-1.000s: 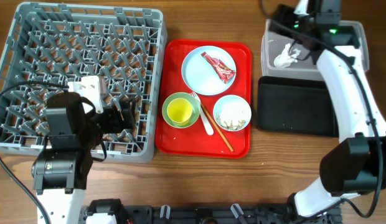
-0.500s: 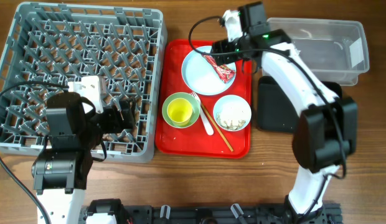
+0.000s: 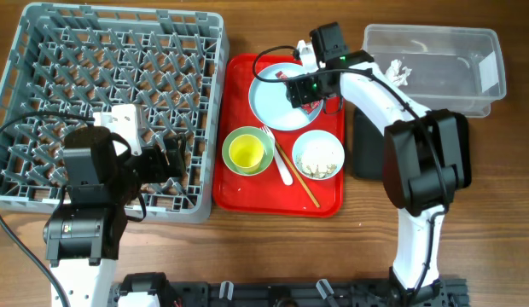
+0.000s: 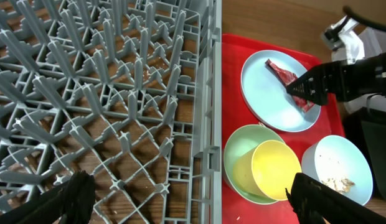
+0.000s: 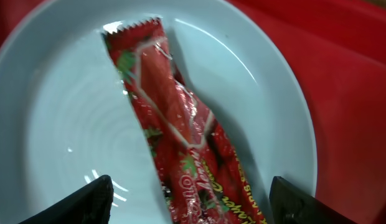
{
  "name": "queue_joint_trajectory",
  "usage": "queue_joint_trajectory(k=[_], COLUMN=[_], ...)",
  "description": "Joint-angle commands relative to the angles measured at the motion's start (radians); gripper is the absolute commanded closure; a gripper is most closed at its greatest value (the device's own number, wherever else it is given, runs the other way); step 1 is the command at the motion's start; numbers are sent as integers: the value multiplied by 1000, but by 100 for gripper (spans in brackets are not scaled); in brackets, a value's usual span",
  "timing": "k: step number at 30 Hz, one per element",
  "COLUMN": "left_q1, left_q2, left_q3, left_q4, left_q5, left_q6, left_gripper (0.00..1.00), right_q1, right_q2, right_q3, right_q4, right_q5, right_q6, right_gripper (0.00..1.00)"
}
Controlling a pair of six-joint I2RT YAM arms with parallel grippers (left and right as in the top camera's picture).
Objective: Sort waste into correct bins and load items into the dishwasher rack
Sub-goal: 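Carry the red wrapper with right gripper into the clear bin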
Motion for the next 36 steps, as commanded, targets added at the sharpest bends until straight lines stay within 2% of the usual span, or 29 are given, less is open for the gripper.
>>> queue_joint_trajectory(k=[1, 3, 5, 9, 12, 15, 23, 30, 36], left_q1=[-5, -5, -5, -5, -5, -5, -5, -5, -5], left_q2=[1, 1, 1, 1, 1, 1, 1, 1, 1], left_q3=[19, 19, 19, 19, 19, 19, 19, 19, 19], left_q4=[-2, -3, -3, -3, -5, -5, -5, -5, -5], left_q5=[2, 2, 2, 2, 2, 2, 2, 2, 2], left_q6=[-6, -6, -6, -6, -6, -6, -6, -6, -6], left_gripper=[0, 0, 0, 0, 0, 0, 0, 0, 0], right_q1=[5, 9, 13, 21, 21, 20, 1, -120, -263], right_q2=[42, 51, 55, 54, 53, 44, -108, -325, -345], right_q3=[-5, -5, -5, -4, -4, -2, 22, 22, 18], right_q4=[-13, -26, -34, -36, -40, -49, -77, -65, -79], right_q5=[37, 37, 37, 37, 37, 37, 42, 226, 279], right_q6=[24, 23, 23, 56, 110, 140, 156, 322, 478], right_gripper=[19, 21, 28, 54, 78, 94, 96, 96, 92])
